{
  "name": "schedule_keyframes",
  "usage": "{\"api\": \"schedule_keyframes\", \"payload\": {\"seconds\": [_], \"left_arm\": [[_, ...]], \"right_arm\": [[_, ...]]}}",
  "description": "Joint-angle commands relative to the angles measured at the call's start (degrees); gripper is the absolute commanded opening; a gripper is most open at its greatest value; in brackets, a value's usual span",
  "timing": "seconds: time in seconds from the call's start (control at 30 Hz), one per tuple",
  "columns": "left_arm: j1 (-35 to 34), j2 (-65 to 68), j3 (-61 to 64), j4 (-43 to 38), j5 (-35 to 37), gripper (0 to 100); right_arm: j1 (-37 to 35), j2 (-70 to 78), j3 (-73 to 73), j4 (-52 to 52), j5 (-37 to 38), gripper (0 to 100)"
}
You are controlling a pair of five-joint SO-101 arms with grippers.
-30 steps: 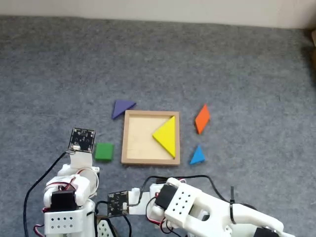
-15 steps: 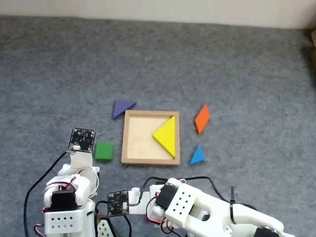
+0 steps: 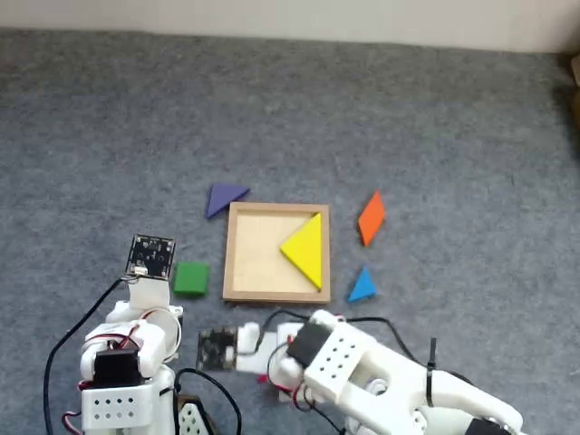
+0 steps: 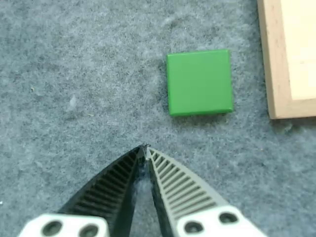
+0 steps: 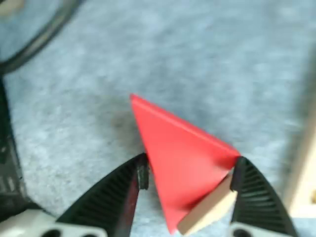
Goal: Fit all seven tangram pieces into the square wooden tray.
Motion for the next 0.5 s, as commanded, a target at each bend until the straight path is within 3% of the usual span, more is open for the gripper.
{"api": "schedule_keyframes", "payload": {"seconds": [0.0, 0.37, 0.47], "left_arm": [[-1.1, -1.98, 1.19, 0.35, -0.09, 1], [-1.1, -1.98, 1.19, 0.35, -0.09, 1], [-1.1, -1.98, 1.19, 0.35, -0.09, 1]], "right_arm": [[3.56, -1.1, -6.11, 0.48, -0.44, 24.9], [6.2, -0.48, -12.62, 3.03, -0.53, 25.2], [3.38, -0.48, -12.53, 5.32, -5.01, 26.5]]}}
